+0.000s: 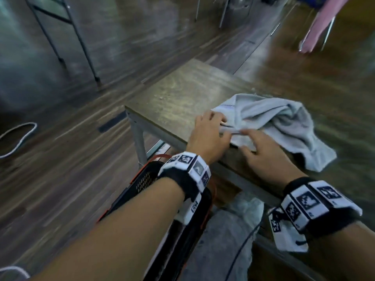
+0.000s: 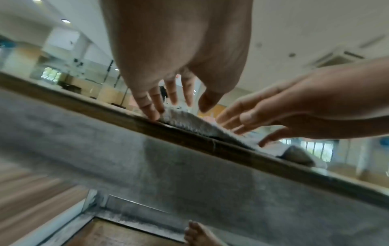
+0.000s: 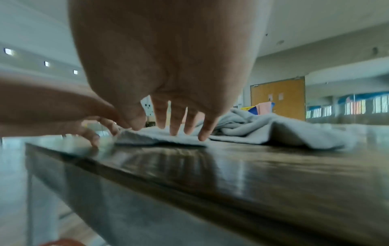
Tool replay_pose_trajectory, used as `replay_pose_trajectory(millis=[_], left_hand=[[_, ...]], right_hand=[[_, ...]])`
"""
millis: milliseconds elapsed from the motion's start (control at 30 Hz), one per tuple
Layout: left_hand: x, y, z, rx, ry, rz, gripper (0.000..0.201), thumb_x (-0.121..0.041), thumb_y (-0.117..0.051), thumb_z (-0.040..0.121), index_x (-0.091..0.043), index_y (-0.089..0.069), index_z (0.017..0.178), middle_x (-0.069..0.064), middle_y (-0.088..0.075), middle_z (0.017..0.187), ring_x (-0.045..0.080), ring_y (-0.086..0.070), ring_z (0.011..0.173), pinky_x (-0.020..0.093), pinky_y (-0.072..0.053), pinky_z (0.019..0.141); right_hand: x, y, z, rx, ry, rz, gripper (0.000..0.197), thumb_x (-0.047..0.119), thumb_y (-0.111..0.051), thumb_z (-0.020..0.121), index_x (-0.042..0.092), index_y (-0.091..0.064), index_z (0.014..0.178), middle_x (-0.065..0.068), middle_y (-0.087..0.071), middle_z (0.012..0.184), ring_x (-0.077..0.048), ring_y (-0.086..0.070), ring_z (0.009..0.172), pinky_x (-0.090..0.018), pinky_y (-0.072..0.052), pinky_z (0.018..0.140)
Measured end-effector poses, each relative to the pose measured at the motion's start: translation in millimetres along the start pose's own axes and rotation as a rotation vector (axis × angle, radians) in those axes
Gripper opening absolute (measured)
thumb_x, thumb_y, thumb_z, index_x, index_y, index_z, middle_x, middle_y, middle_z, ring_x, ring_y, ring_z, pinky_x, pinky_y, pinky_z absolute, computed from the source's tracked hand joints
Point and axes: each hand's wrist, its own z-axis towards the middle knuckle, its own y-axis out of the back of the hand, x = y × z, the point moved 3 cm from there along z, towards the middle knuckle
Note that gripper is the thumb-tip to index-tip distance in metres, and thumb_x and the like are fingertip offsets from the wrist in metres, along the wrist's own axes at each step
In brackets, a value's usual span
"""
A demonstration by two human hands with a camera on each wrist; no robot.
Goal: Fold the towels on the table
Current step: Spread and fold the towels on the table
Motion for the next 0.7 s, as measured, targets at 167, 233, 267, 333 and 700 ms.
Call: replay_pose_trajectory(millis=[167,233,267,333,700], left_hand=[[-15,-30,12,0.295,-0.032,0.43,0.041,-0.028,-0.052,0.089,-0.017,-0.051,0.128,0.007,-0.045,0.135,0.034,-0.038,0.124,0.046,-0.037,0.104],[-31,-37,7,0.342,-0.155,0.462,0.034,-0.036,-0.056,0.088,-0.019,-0.057,0.117,0.006,-0.052,0.125,0.031,-0.046,0.118,0.045,-0.038,0.1],[-41,-41,4,0.357,-0.222,0.483,0.03,-0.039,-0.058,0.087,-0.021,-0.06,0.111,0.005,-0.055,0.118,0.03,-0.049,0.114,0.043,-0.038,0.098],[-57,-46,-3,0.364,-0.311,0.512,0.027,-0.042,-0.061,0.085,-0.022,-0.063,0.103,0.002,-0.059,0.11,0.027,-0.051,0.11,0.041,-0.034,0.094],[-183,-64,6,0.219,-0.494,0.242,0.012,-0.032,-0.062,0.088,-0.02,-0.063,0.084,-0.006,-0.061,0.079,0.022,-0.059,0.078,0.033,-0.039,0.071]], right_hand=[[-44,13,-34,0.085,-0.049,-0.373,0.048,0.042,-0.052,0.099,0.028,-0.045,0.145,0.002,-0.052,0.137,-0.025,-0.049,0.125,-0.045,-0.042,0.102],[-56,28,-48,0.037,-0.089,-0.406,0.036,0.04,-0.054,0.098,0.031,-0.052,0.132,0.001,-0.06,0.124,-0.026,-0.055,0.115,-0.045,-0.043,0.096],[-63,36,-54,0.005,-0.109,-0.394,0.027,0.036,-0.055,0.097,0.031,-0.057,0.124,0.001,-0.066,0.117,-0.027,-0.058,0.11,-0.044,-0.044,0.093],[-78,56,-64,-0.076,-0.16,-0.334,0.016,0.033,-0.055,0.098,0.032,-0.063,0.111,0.0,-0.072,0.108,-0.028,-0.063,0.102,-0.039,-0.045,0.085],[-181,175,-159,-0.871,-0.312,0.013,0.017,0.032,-0.049,0.095,0.026,-0.057,0.109,0.004,-0.061,0.085,-0.026,-0.06,0.081,-0.038,-0.046,0.07]])
